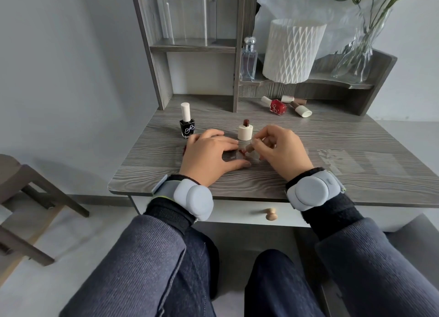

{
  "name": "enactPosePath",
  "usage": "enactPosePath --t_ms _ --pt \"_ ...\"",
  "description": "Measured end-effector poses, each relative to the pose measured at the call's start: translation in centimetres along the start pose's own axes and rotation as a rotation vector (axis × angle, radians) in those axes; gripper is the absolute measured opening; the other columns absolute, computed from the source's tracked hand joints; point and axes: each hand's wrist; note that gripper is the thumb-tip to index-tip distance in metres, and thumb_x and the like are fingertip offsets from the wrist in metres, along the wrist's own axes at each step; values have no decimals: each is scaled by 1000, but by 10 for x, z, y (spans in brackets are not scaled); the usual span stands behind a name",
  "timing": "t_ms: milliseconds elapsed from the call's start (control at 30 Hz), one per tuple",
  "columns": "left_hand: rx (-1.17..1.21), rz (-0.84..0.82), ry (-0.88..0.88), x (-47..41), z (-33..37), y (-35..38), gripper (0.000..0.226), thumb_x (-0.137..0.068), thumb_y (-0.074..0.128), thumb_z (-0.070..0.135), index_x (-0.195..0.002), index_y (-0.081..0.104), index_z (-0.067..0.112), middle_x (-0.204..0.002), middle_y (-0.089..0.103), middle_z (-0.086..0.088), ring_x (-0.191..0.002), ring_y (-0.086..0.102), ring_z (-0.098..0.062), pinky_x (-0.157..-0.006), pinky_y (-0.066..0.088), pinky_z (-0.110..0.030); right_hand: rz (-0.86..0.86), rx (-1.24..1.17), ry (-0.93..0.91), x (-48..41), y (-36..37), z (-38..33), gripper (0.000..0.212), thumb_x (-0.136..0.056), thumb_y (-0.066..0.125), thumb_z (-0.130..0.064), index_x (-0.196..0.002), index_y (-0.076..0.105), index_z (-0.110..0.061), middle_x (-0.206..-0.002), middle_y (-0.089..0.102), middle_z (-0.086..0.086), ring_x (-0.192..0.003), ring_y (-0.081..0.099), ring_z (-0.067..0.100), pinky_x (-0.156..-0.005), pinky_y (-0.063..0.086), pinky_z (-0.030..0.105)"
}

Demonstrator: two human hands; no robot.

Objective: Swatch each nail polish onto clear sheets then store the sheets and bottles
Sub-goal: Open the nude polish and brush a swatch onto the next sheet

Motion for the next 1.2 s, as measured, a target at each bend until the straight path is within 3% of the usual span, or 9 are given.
enactPosePath --t_ms 200,433,767,867,1000,1067,1200 --pt "9 0 8 0 1 -1 54 -73 57 70 -114 66 36 -123 59 25 -128 35 -3 -100 16 -34 1 -6 -7 1 0 -2 7 -80 63 -16 -75 64 -12 -55 55 -1 -50 43 7 -56 39 26" --pt "-1 -8 2 1 1 -2 54 -73 56 71 -115 65 38 -124 58 26 -129 34 -3 -101 17 -34 18 -45 0 -1 1 2 14 -88 63 -24 -77 56 -25 -78 73 2 -63 63 18 -68 52 33" --pt "2 -6 1 1 2 -2 54 -74 58 69 -115 66 36 -124 58 26 -129 34 -2 -98 14 -31 4 -31 18 1 -1 -3 12 -82 63 -20 -71 61 -14 -68 71 7 -56 57 17 -63 50 36" --pt "-6 -12 -1 0 1 -2 56 -73 57 70 -115 66 35 -125 57 26 -129 33 -2 -100 14 -32 76 -91 43 0 -3 -3 21 -88 63 -24 -70 56 -15 -71 73 0 -61 60 23 -65 52 36" --pt "-5 -16 0 1 2 -3 56 -73 57 70 -115 66 34 -126 57 26 -129 33 -3 -101 15 -33 134 -128 74 -1 -4 -3 14 -85 60 -18 -72 55 -16 -69 72 2 -67 60 31 -66 53 43" --pt "-8 -17 1 1 2 -2 57 -73 56 71 -115 66 35 -125 57 26 -129 34 -3 -102 16 -33 116 -137 60 -1 -4 -3 10 -87 60 -19 -79 56 -14 -61 69 -2 -61 57 31 -64 51 38" --pt "-6 -13 -2 1 1 -1 56 -73 56 71 -116 66 35 -125 57 26 -129 33 -2 -101 15 -33 42 -83 30 1 -3 -4 17 -91 62 -23 -81 56 -11 -50 61 -22 -51 55 9 -54 42 17"
Point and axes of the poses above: each hand's wrist, its own x-axis away from the middle knuckle, its own y-axis out of the palm, z = x × y
